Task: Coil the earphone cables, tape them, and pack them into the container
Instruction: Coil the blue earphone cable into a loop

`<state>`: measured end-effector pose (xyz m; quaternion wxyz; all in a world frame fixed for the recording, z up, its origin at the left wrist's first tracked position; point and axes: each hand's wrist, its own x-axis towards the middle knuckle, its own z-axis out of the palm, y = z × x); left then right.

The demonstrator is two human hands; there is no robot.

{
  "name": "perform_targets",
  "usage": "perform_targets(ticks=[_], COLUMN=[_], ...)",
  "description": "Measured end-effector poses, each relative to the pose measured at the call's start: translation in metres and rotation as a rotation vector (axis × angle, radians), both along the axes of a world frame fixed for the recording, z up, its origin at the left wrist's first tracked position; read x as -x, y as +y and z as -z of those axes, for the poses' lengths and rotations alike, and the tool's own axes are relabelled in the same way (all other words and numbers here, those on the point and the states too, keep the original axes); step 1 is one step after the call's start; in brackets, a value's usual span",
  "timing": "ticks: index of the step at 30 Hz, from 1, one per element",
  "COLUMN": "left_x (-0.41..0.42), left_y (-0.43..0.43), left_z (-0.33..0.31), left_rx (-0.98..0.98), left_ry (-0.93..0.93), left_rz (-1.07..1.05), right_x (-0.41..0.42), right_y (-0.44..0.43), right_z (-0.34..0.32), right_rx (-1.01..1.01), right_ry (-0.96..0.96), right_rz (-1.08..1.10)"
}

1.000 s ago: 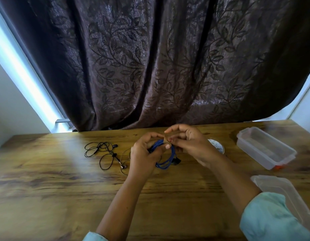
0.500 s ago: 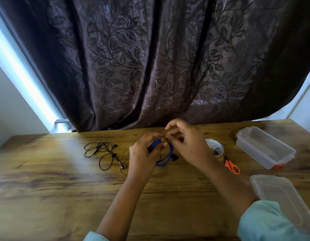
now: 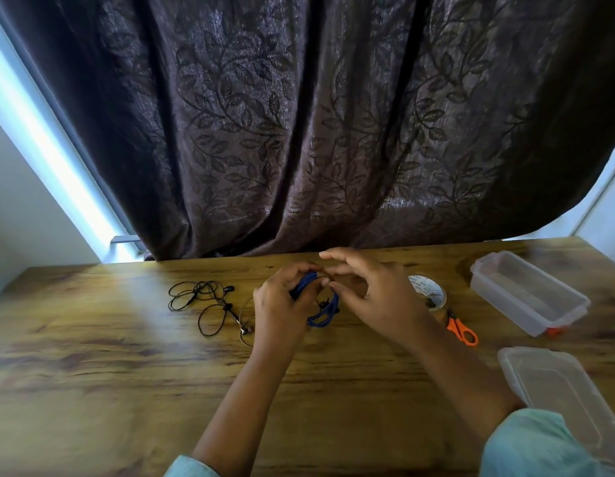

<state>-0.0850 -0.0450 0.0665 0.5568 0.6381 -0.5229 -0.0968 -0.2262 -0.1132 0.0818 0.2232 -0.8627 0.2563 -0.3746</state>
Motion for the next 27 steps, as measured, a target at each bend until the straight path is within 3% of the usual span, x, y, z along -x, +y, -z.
perform_targets(ticks=[6, 11, 13, 17, 20, 24, 27], left_x=[0.003, 0.004, 0.003, 0.003, 0.002, 0.004, 0.006], left_y=[-0.003, -0.003, -0.003, -0.004, -0.003, -0.004, -0.007], left_z=[0.003, 0.004, 0.005, 0.009, 0.013, 0.017, 0.021], left_rx=[-0.012, -0.032, -0.030, -0.029, -0.018, 0.002, -0.018], left_ry=[0.033, 0.063, 0.105, 0.222, 0.277, 0.376, 0.443], left_rz=[-0.035, -0.035, -0.026, -0.032, -0.008, 0.072, 0.089], right_x=[-0.008, -0.013, -0.014, -0.013, -0.007, -0.006, -0.009], right_y=[0.002, 0.003, 0.004, 0.005, 0.001, 0.000, 0.000], right_z=[0.014, 0.021, 0.024, 0.022, 0.018, 0.023, 0.030], right_rx=[0.357, 0.392, 0.288, -0.152, -0.439, -0.532, -0.569], right_ry=[0.012, -0.052, -0.081, -0.280, -0.312, -0.176, -0.185], right_rz=[0.086, 0.121, 0.137, 0.160, 0.061, 0.021, 0.074])
